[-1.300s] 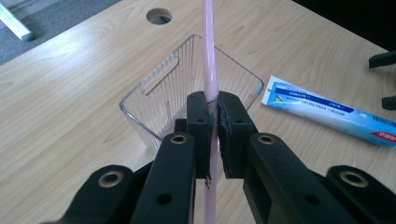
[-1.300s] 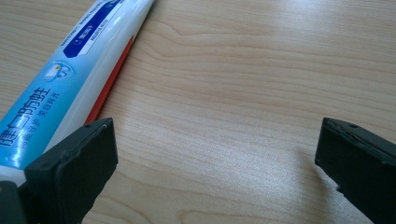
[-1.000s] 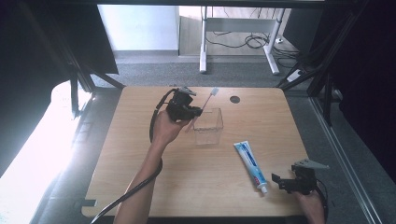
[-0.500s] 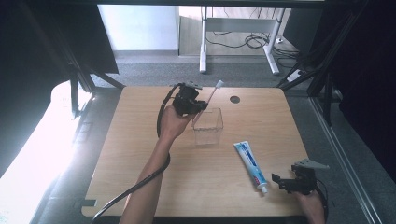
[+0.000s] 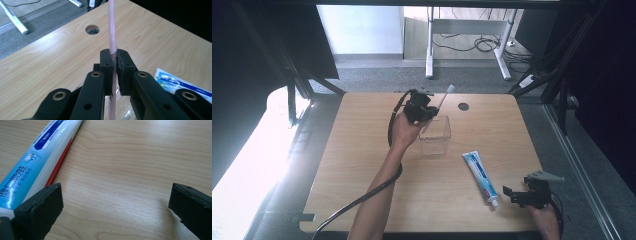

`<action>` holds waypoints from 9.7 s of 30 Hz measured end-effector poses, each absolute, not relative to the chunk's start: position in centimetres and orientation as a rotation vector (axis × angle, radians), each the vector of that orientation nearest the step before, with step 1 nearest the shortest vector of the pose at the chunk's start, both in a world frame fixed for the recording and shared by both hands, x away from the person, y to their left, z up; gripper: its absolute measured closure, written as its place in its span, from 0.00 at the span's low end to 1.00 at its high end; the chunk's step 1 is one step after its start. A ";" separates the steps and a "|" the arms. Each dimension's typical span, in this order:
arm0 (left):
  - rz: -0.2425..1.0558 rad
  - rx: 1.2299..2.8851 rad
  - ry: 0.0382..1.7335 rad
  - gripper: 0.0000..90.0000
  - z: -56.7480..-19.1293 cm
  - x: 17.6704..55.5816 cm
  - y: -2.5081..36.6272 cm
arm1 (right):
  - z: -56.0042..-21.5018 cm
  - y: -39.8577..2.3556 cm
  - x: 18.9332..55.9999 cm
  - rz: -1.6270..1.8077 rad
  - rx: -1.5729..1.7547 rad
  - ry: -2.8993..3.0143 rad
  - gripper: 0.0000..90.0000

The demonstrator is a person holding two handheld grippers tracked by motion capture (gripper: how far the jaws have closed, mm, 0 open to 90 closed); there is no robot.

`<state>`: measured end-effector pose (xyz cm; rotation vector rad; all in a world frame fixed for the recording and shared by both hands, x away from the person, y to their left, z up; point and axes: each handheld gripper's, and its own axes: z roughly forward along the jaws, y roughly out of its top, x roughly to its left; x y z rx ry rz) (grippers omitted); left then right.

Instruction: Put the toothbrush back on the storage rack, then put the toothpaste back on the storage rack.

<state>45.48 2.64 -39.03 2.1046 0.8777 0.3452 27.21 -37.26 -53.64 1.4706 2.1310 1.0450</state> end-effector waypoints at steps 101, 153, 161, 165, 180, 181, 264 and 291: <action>0.380 2.230 0.899 0.50 -45.0 44.5 0.2 | -53.8 -37.1 27.3 1.035 1.470 2.148 0.00; 0.293 2.156 0.856 0.15 -43.3 38.8 6.3 | -53.7 -36.9 27.3 1.027 1.463 2.150 0.00; 0.306 2.158 0.851 0.15 -43.6 37.3 7.2 | -53.7 -36.9 27.3 1.027 1.460 2.149 0.00; 0.316 2.177 0.844 0.15 -43.9 36.5 7.6 | -53.7 -36.9 27.3 1.025 1.459 2.150 0.00; 0.327 2.197 0.841 0.15 -45.1 33.9 9.0 | -53.7 -36.9 27.3 1.028 1.460 2.144 0.00; 0.326 2.191 0.846 0.15 -45.2 33.7 9.1 | -53.7 -36.9 27.3 1.028 1.460 2.143 0.00; 0.345 2.094 0.954 0.15 -52.1 27.6 15.3 | -49.2 -35.3 25.8 1.018 1.486 2.287 0.46; 0.338 2.118 0.950 0.15 -52.5 27.6 15.0 | -47.3 -29.0 26.1 1.034 1.163 2.479 1.00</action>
